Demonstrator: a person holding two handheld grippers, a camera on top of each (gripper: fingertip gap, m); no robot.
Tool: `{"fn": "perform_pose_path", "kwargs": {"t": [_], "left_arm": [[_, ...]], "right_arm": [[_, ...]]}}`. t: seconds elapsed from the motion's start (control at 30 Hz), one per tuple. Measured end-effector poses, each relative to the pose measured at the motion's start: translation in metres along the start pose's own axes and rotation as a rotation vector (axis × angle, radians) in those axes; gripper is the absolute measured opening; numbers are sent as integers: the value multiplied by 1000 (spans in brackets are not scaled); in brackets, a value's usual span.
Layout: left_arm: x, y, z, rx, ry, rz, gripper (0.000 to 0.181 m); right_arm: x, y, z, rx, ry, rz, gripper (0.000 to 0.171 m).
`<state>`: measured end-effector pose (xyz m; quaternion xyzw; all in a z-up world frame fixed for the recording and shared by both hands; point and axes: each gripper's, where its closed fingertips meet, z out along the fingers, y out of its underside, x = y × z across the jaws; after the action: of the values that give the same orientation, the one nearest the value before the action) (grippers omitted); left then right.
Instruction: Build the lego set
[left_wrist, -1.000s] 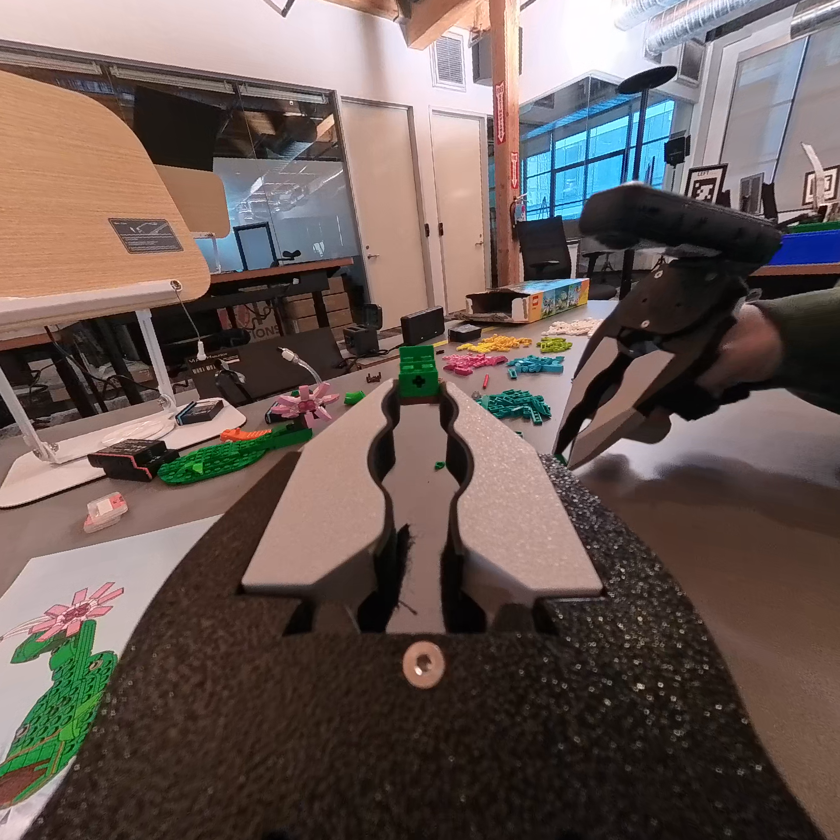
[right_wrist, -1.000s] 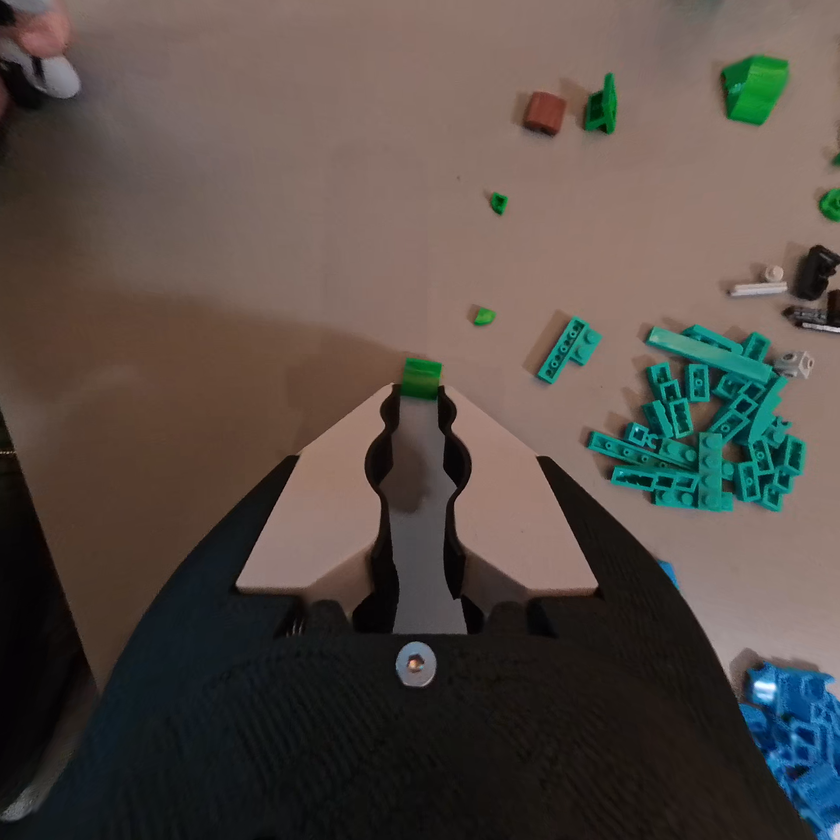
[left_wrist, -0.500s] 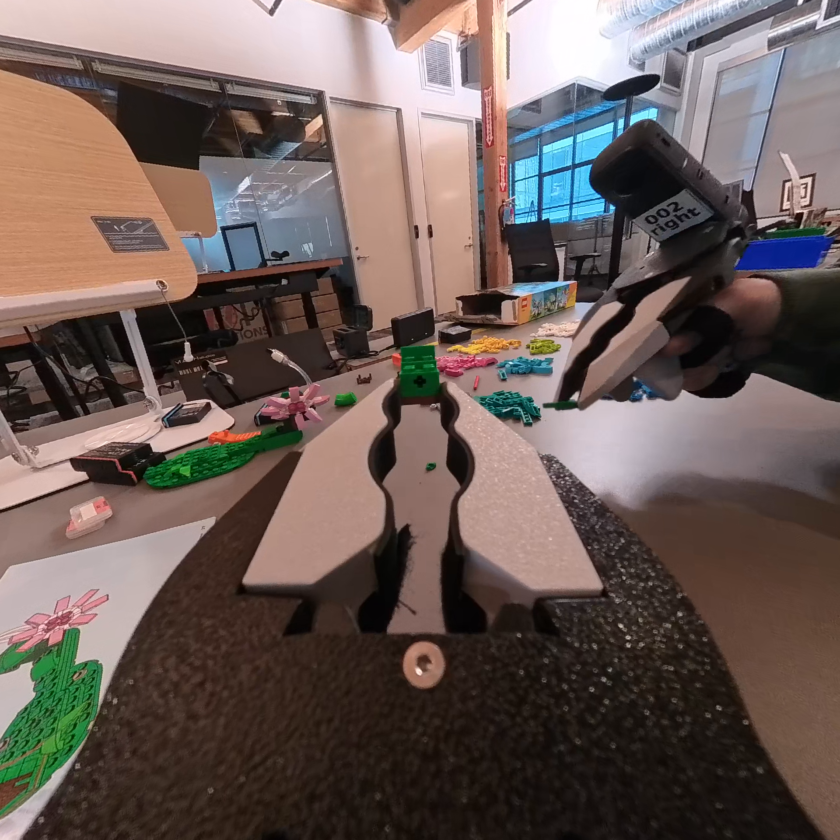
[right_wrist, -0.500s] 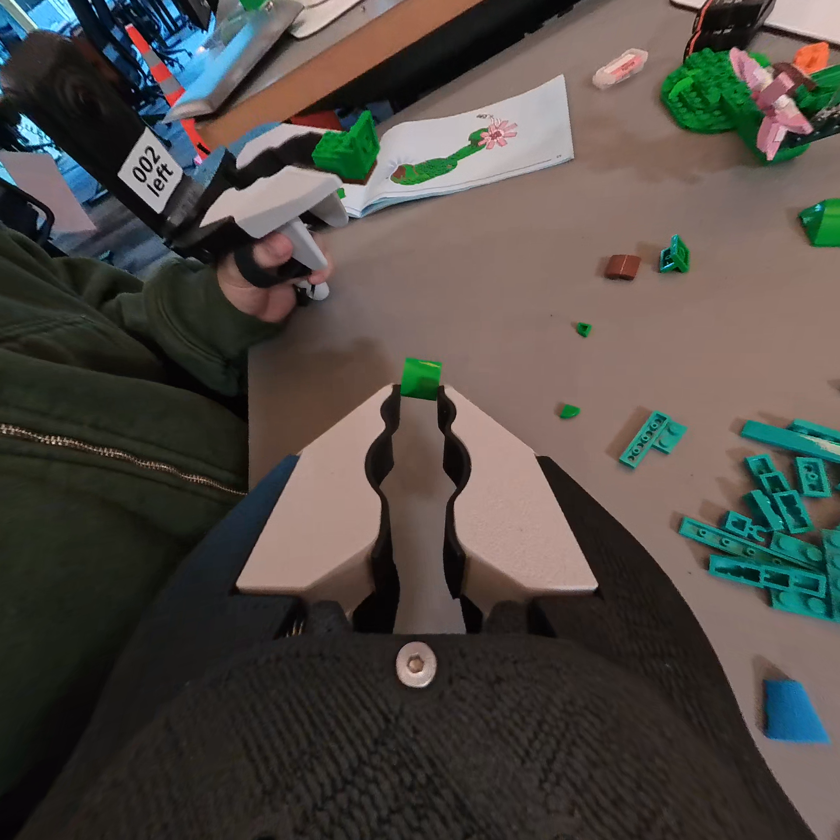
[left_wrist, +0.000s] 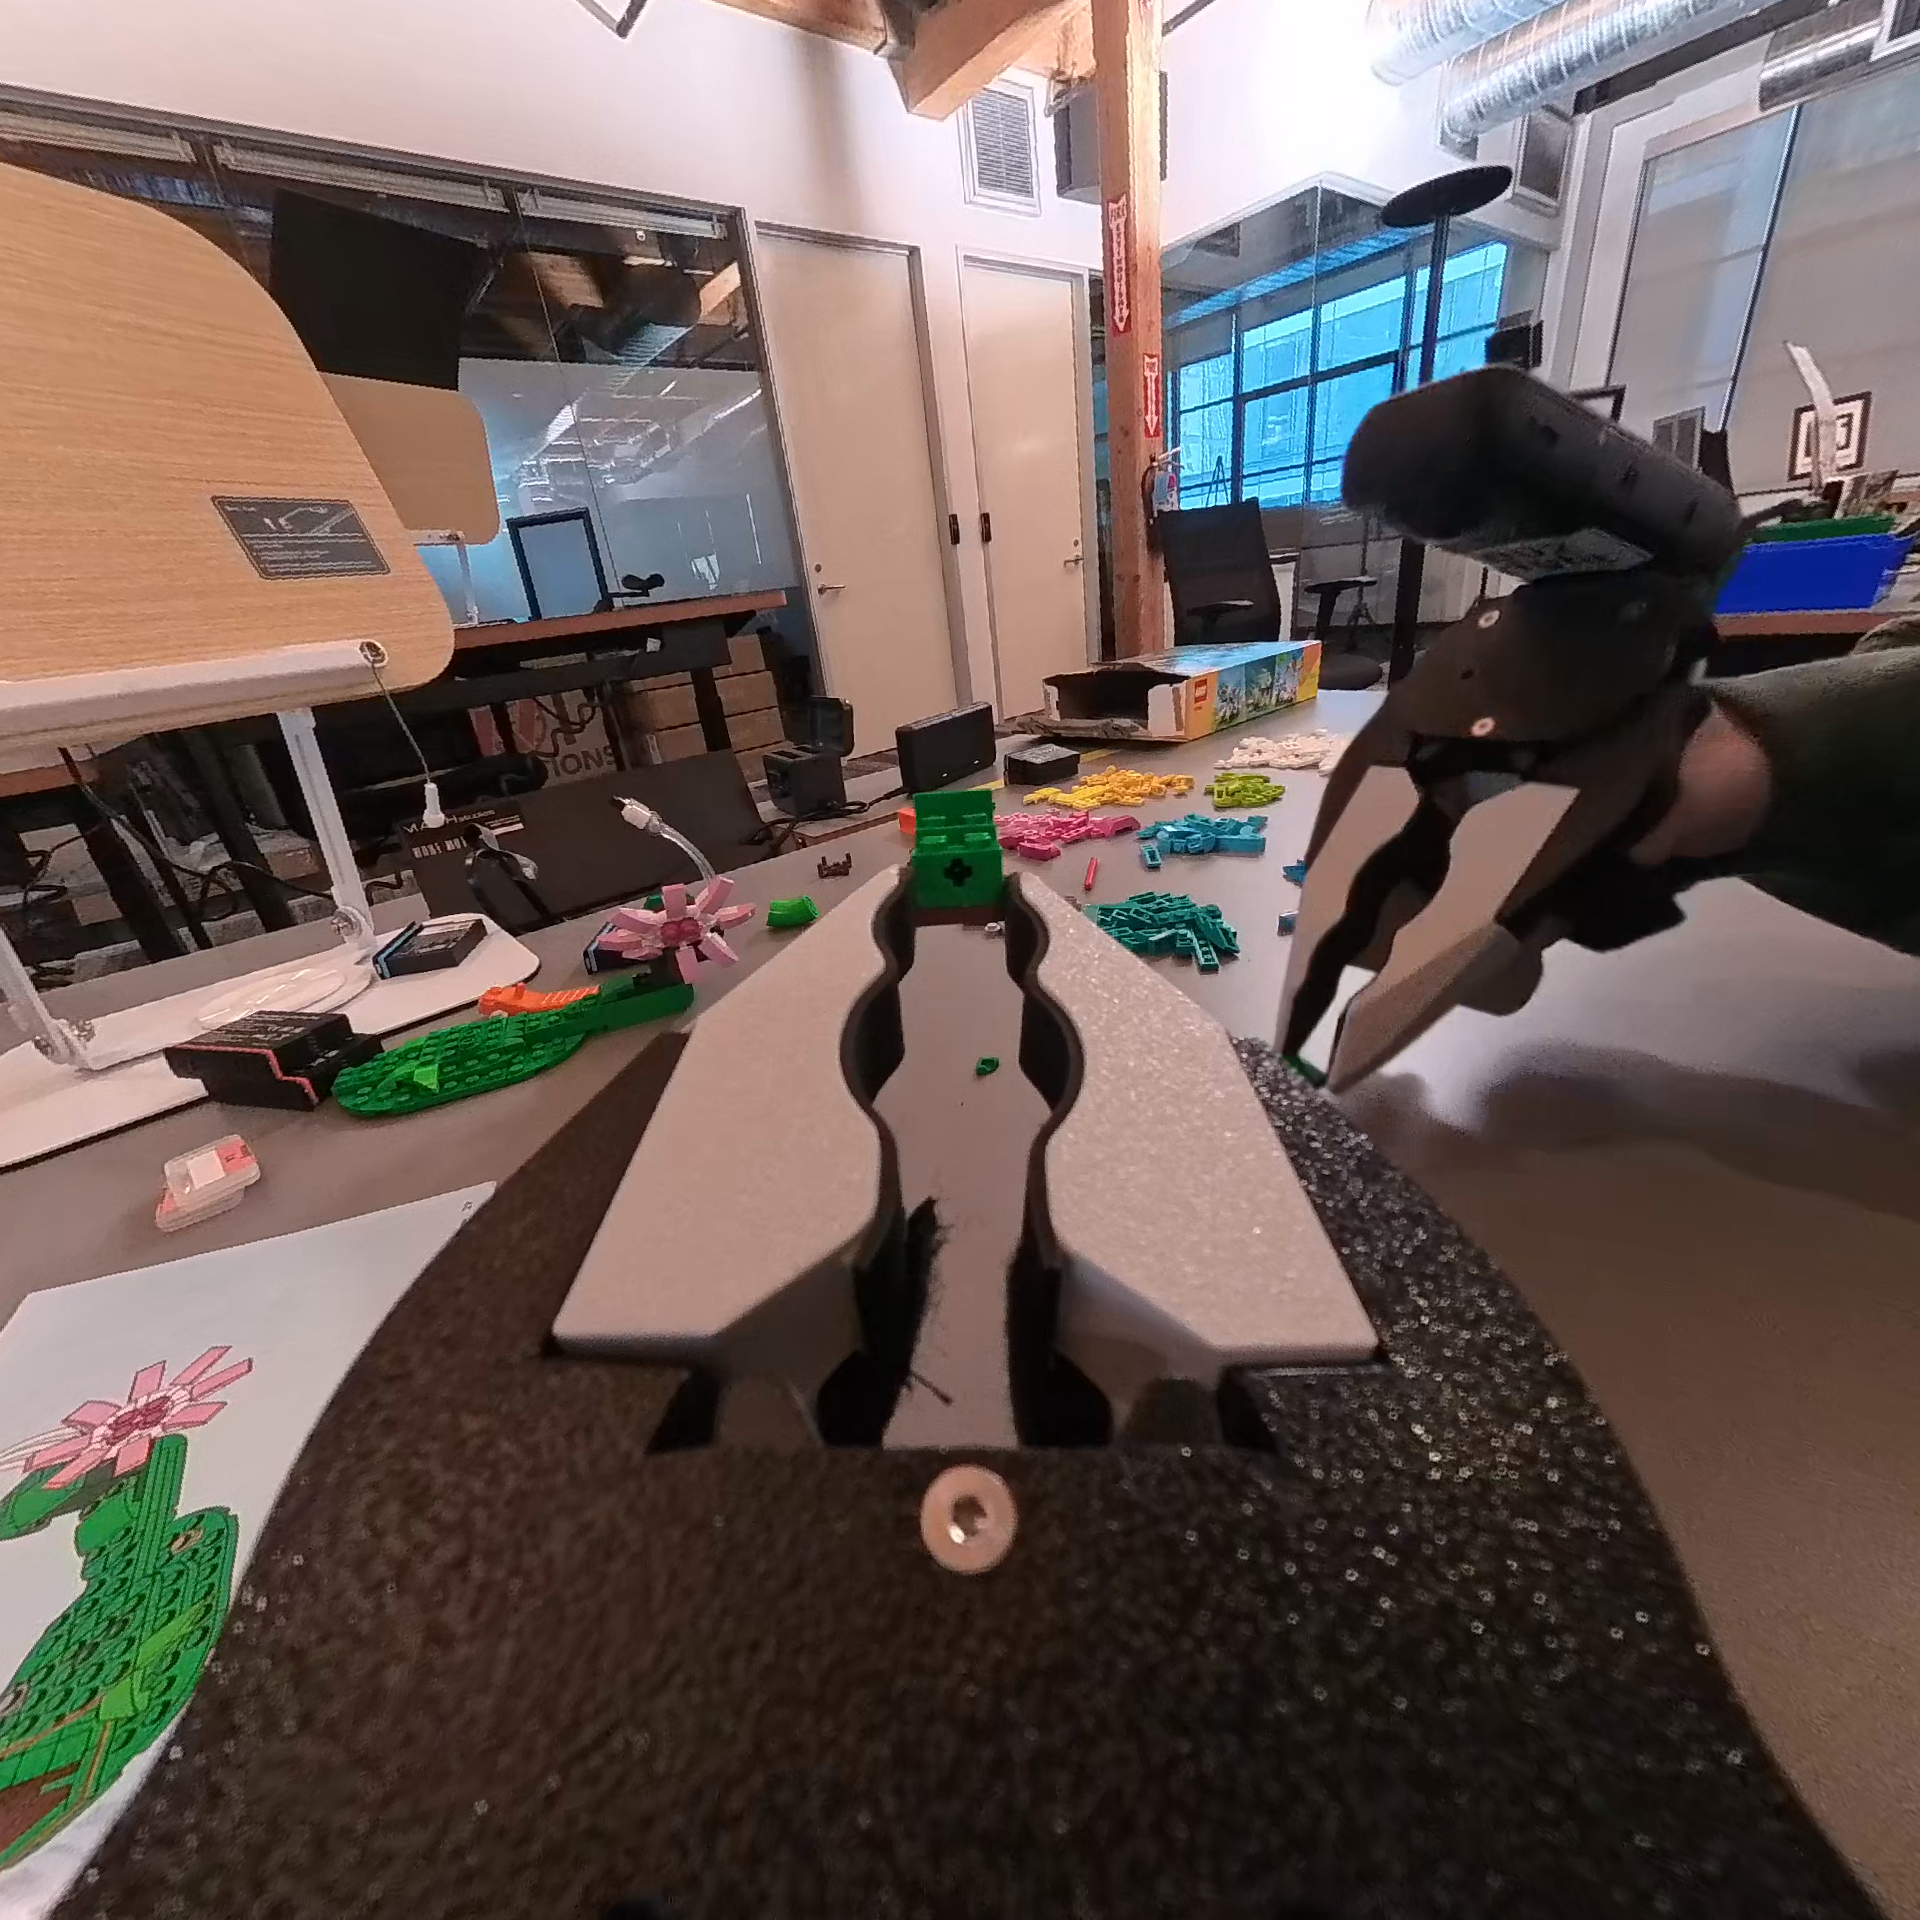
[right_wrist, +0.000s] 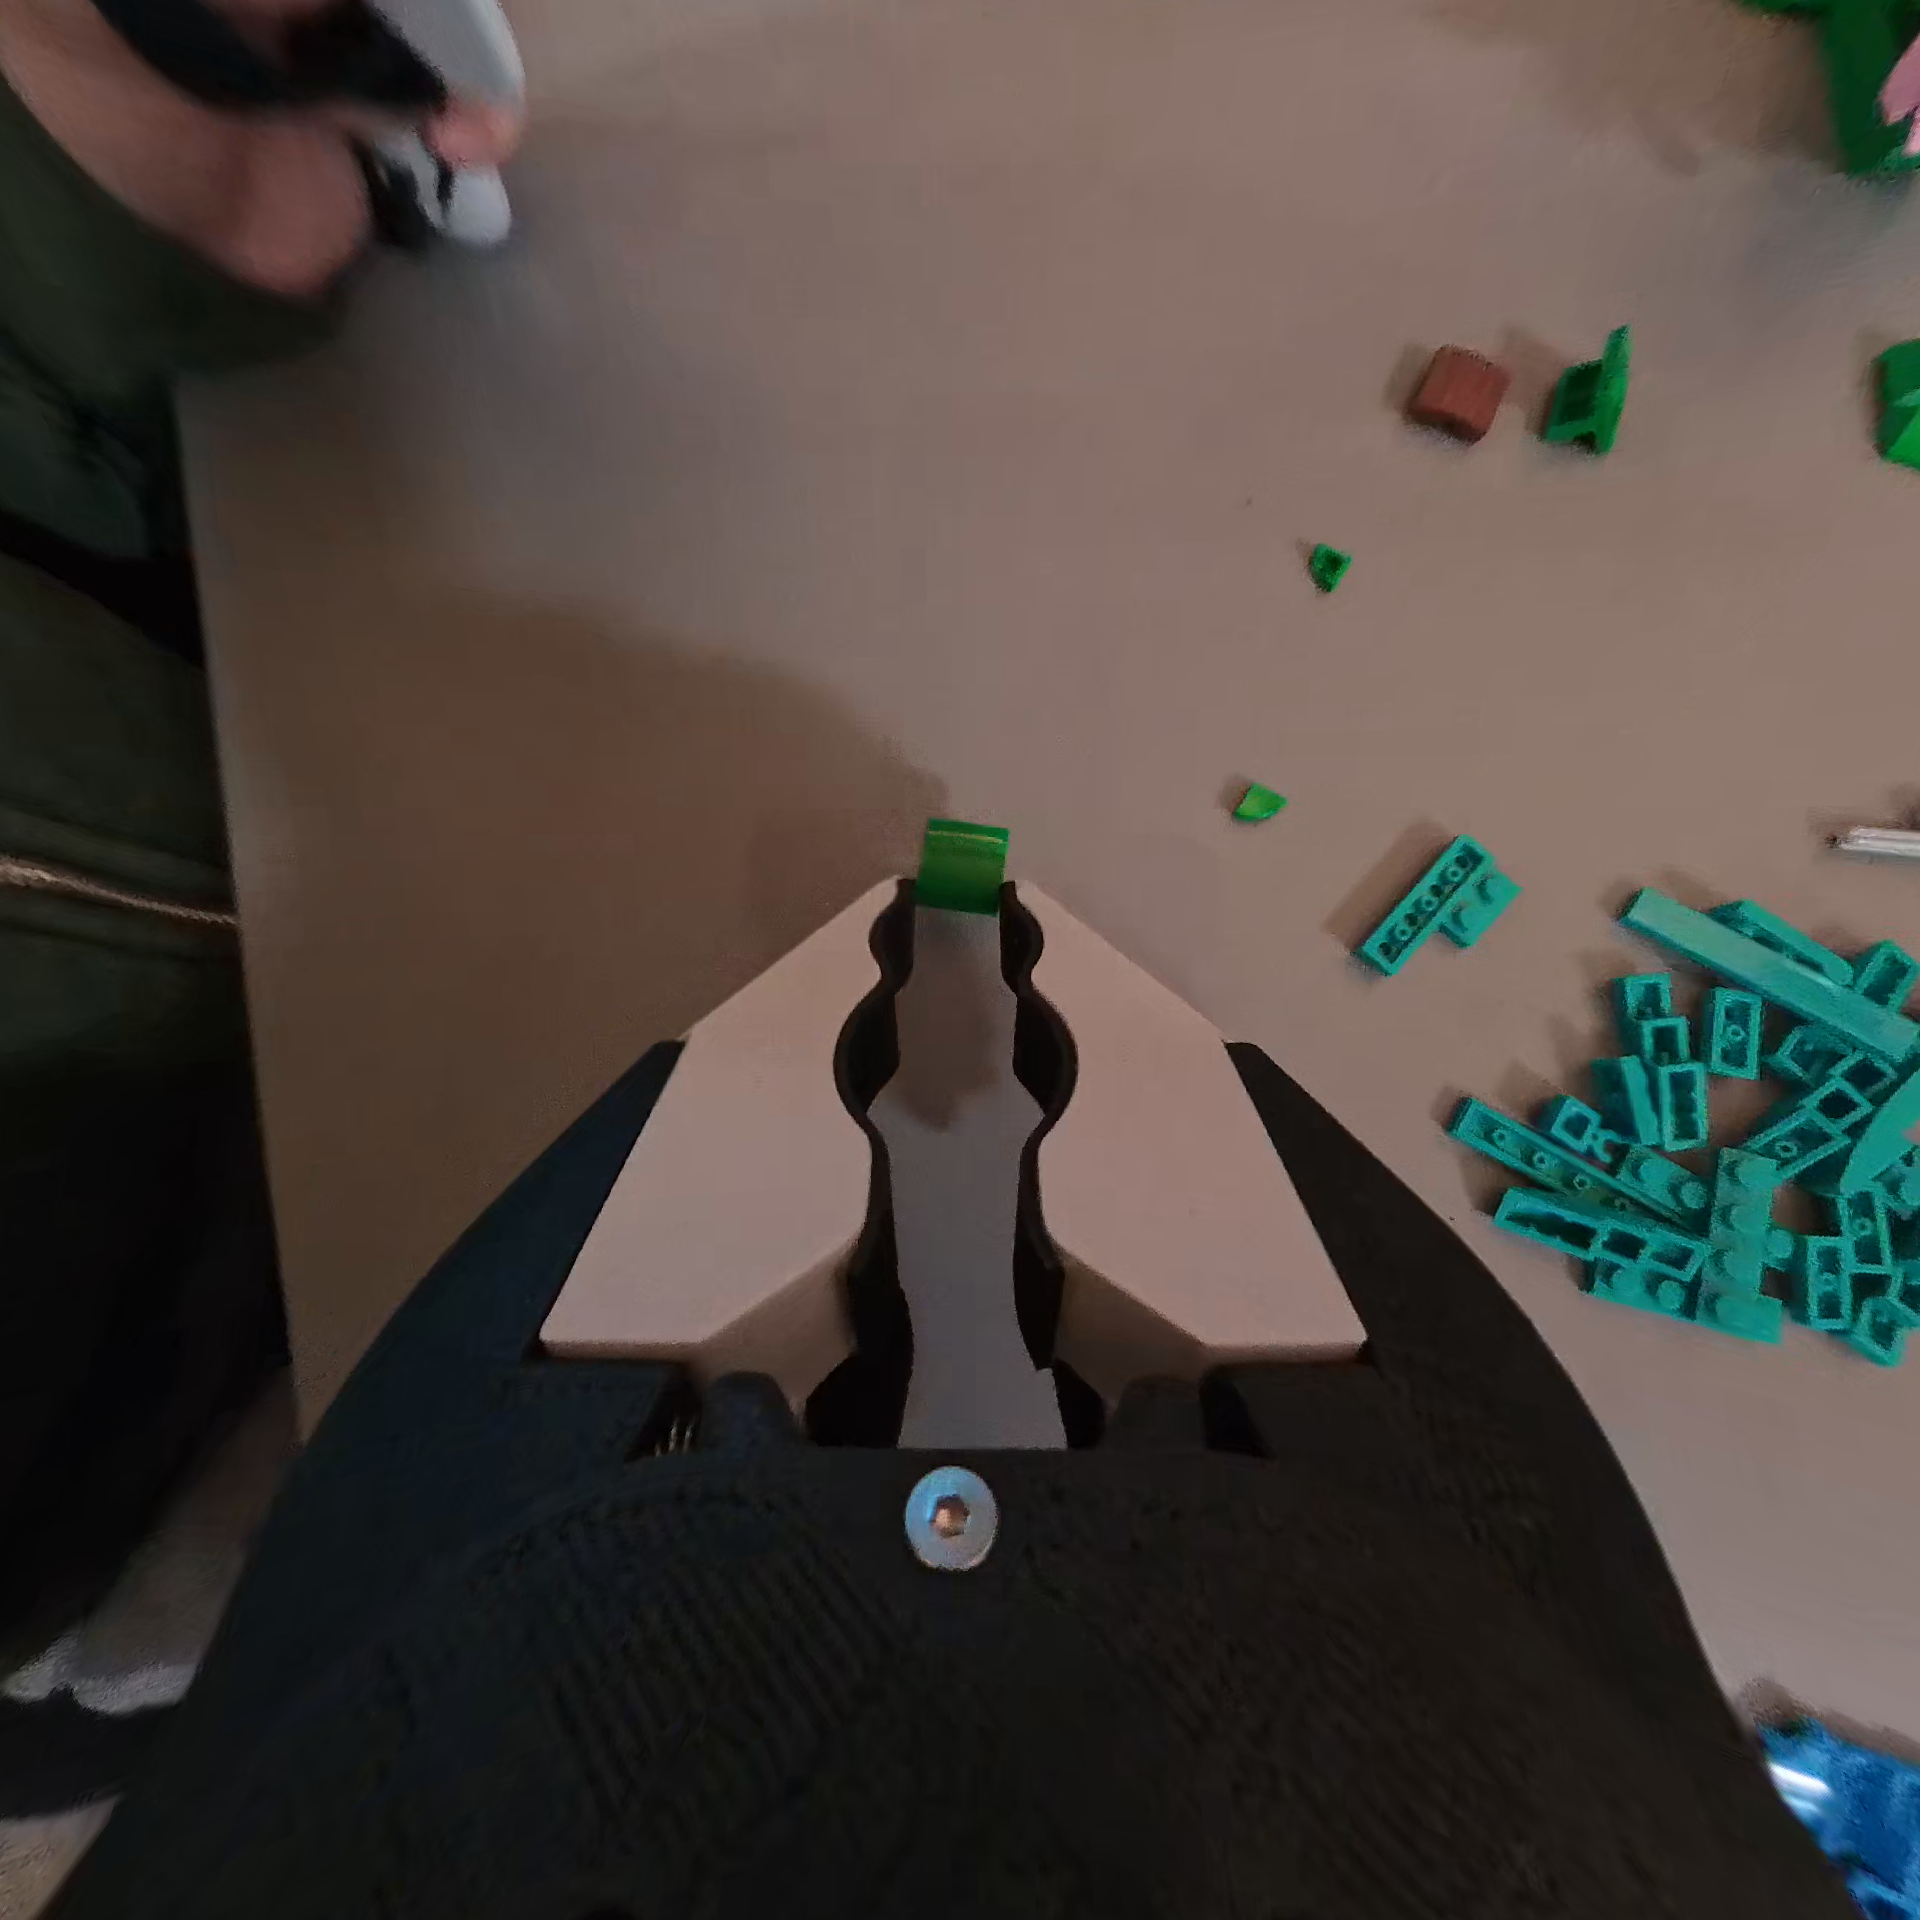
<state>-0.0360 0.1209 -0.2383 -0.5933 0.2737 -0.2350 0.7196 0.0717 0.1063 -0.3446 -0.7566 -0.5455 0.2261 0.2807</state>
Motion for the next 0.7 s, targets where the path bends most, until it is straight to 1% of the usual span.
{"fn": "perform_pose_path", "kwargs": {"t": [0.03, 0.17, 0.37, 0.7], "left_arm": [[0, 0, 0, 0, 0, 0, 14], [0, 0, 0, -1, 0, 0, 14], [0, 0, 0, -1, 2, 1, 14], [0, 0, 0, -3, 2, 2, 14]], "right_arm": [[-1, 3, 2, -26, 7, -26, 14], [-3, 9, 6, -76, 18, -72, 15], [-4, 9, 5, -67, -2, -48, 15], [-8, 12, 2, -58, -56, -22, 22]]}}
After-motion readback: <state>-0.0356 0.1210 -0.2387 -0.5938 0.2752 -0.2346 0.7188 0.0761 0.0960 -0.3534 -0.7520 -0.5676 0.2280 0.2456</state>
